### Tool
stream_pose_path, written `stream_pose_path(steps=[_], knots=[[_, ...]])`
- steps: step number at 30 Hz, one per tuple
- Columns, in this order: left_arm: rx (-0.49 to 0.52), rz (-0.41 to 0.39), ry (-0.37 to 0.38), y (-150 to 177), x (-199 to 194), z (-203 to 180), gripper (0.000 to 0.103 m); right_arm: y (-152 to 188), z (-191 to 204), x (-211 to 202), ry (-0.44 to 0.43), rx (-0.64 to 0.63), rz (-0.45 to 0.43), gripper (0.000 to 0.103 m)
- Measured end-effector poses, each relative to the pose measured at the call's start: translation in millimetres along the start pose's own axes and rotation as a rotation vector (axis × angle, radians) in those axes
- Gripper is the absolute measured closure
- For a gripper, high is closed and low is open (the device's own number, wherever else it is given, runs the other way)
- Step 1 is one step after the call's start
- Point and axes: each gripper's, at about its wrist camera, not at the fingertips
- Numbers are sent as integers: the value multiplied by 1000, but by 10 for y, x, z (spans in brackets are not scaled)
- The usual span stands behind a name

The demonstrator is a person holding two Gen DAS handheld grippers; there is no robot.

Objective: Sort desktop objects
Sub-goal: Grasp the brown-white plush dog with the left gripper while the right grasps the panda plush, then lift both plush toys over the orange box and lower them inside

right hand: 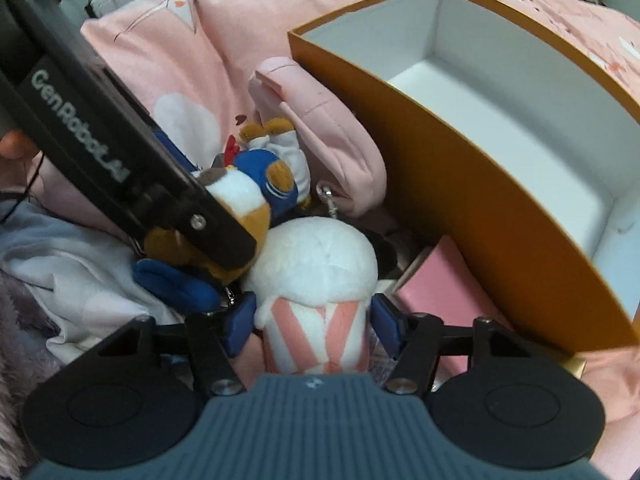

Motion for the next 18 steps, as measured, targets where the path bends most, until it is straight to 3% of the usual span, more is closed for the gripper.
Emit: stream_pose_path(steps=[8,18], knots=[[75,-70,19,83,-273,-116,34,162,-126,-316,-20,100,-81,44],[242,-222,30,89,-802,-416,35,251,-174,-912,-45,194,-250,46]])
Point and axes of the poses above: each gripper's, at about its wrist camera, not at the fingertips, and x roughly the way its jaws point, z to its left, y to its underside, and after that the axes turned 4 degrees about x, right-handed
